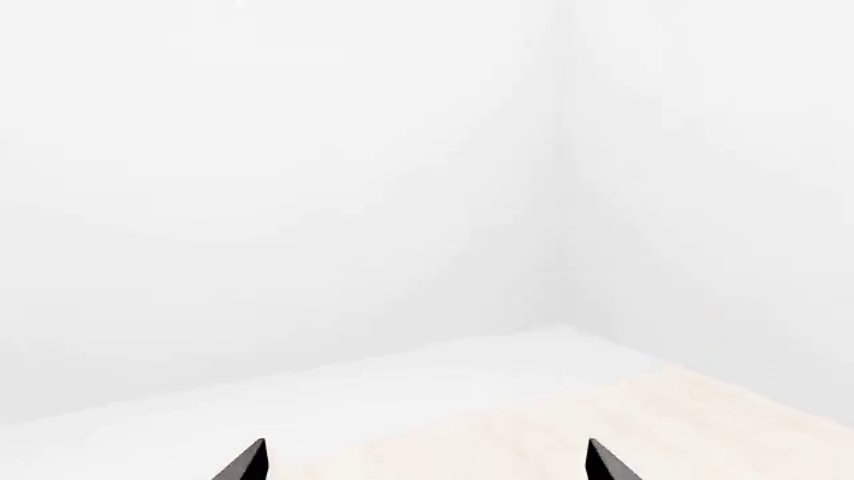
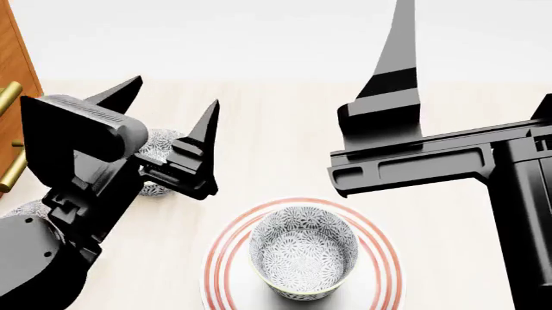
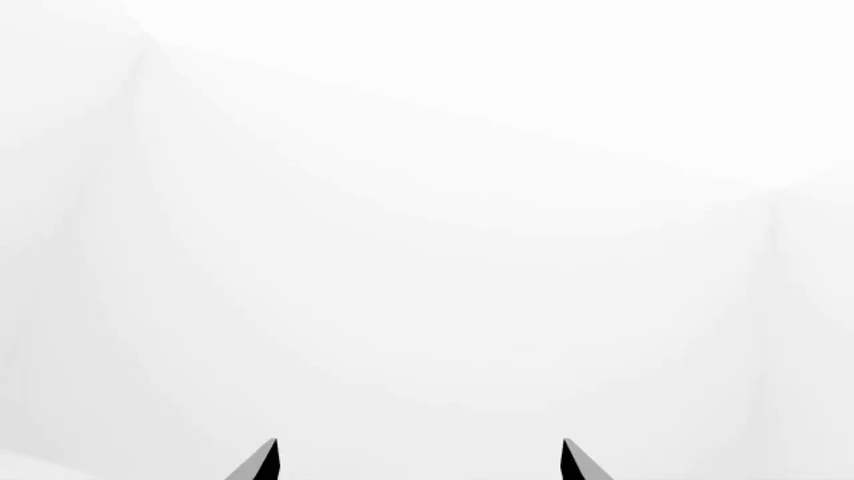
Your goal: Put the bowl at the front on the plate.
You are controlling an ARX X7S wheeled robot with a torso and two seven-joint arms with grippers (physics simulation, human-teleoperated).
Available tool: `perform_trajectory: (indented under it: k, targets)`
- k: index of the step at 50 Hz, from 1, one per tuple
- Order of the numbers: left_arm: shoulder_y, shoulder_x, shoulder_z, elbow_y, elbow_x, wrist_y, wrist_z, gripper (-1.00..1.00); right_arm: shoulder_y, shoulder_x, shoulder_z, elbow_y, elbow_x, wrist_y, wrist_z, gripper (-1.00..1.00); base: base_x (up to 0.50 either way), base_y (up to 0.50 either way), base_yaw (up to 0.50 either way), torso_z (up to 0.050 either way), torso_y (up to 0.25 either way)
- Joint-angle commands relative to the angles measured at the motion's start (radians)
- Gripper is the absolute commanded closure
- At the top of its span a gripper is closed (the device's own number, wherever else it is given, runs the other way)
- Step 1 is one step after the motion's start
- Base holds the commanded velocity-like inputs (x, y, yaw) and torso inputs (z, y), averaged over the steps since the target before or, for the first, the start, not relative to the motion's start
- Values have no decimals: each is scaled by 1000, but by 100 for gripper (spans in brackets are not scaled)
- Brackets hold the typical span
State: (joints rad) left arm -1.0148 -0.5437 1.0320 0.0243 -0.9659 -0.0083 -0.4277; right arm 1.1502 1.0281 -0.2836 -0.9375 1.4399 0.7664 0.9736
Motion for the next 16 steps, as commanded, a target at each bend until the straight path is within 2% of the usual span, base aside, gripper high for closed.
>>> perform_trajectory:
  k: [1,11,16]
  targets:
    - [31,-85,-13,213,13,8,-104,-100,-14,-4,-2,-1,-13,-5,-4,-100,0,0,0,0,0]
    - [60,-122,-36,310,28,33,-180,-100,-31,-8,-6,-5,-28,-12,-10,-100,0,0,0,0,0]
    - [68,-141,-38,356,-2,30,-177,-100,-50,4,0,-11,-31,-19,-8,-100,0,0,0,0,0]
